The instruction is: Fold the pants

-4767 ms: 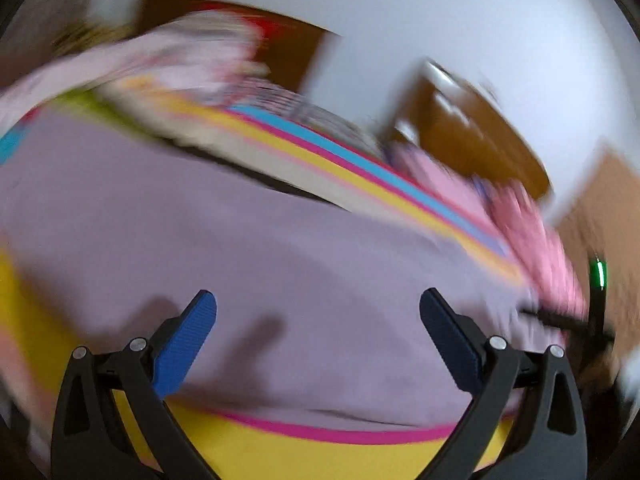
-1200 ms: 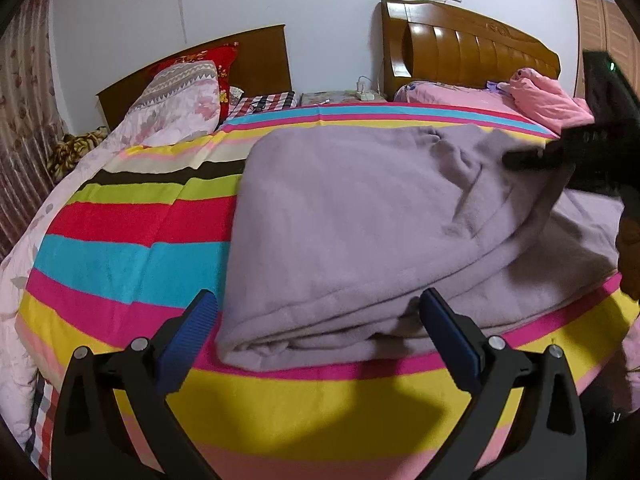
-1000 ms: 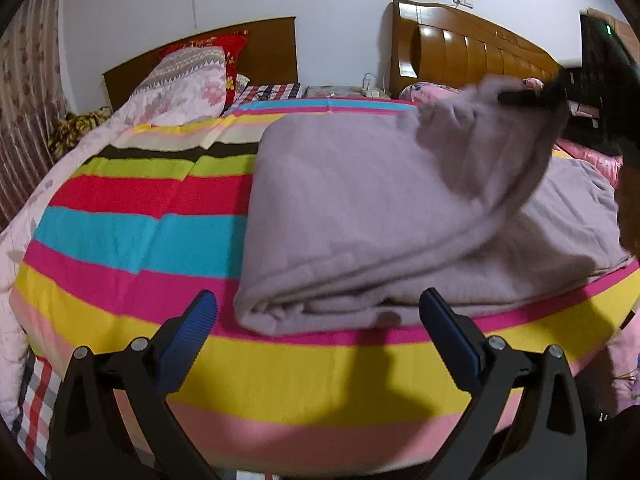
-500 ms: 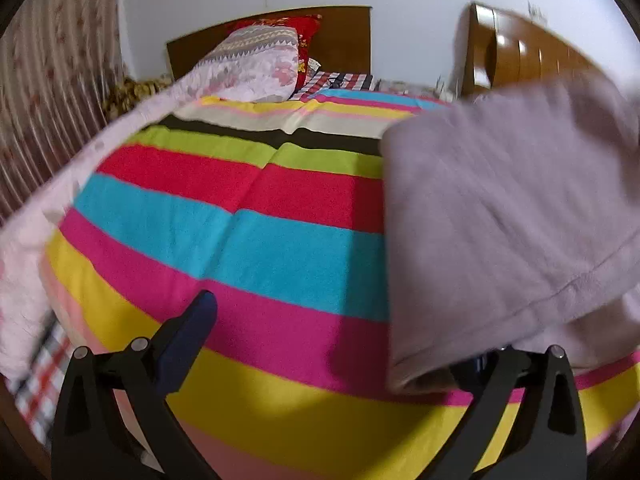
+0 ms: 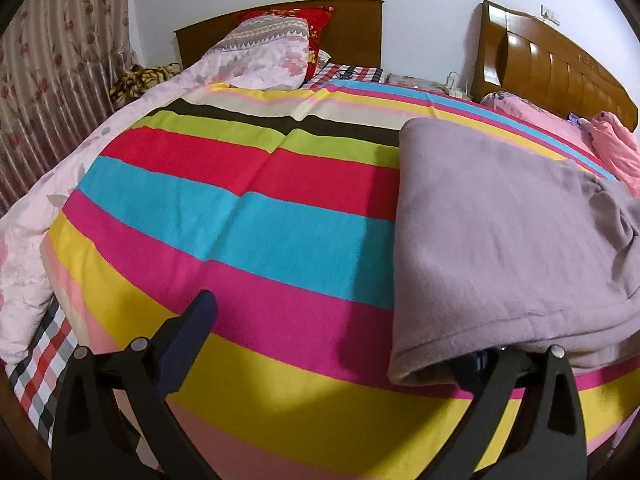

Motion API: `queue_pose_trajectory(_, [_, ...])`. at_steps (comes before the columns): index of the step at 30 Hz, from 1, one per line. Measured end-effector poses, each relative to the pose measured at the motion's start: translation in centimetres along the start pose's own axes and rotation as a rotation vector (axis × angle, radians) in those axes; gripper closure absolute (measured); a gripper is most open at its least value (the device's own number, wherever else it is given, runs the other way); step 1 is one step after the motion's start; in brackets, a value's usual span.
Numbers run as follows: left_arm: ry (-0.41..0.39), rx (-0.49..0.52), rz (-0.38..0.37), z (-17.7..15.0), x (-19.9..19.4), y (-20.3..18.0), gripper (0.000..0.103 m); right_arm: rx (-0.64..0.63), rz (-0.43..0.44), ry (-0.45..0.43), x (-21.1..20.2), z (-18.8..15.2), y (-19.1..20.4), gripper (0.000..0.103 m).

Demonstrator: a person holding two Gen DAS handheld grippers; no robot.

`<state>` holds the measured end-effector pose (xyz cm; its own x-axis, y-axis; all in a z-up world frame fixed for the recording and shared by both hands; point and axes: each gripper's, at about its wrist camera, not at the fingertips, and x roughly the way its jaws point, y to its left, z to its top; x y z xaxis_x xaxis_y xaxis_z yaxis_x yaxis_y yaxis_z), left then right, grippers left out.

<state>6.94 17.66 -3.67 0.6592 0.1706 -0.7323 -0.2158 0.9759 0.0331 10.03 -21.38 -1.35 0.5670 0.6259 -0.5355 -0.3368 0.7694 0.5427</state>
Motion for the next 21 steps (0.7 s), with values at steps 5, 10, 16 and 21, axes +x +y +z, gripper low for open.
queue_pose_trajectory(5, [0.009,0.088,0.010,-0.4,-1.1,-0.6,0.001,0.106,-0.024,0.112,1.9,-2.2,-3.4,0.086])
queue_pose_trajectory(10, [0.033,0.242,0.042,-0.9,-4.5,-1.0,0.002,0.022,-0.122,0.074,-0.6,-1.3,-2.3,0.063])
queue_pose_trajectory(16, [-0.176,0.171,-0.210,3.2,-10.4,-3.7,0.002,-0.088,-0.109,-0.012,-1.9,-0.2,0.9,0.058])
queue_pose_trajectory(21, [-0.072,0.208,-0.275,5.9,-4.6,-9.7,0.002,-0.170,-0.101,0.076,1.3,-1.2,3.2,0.058])
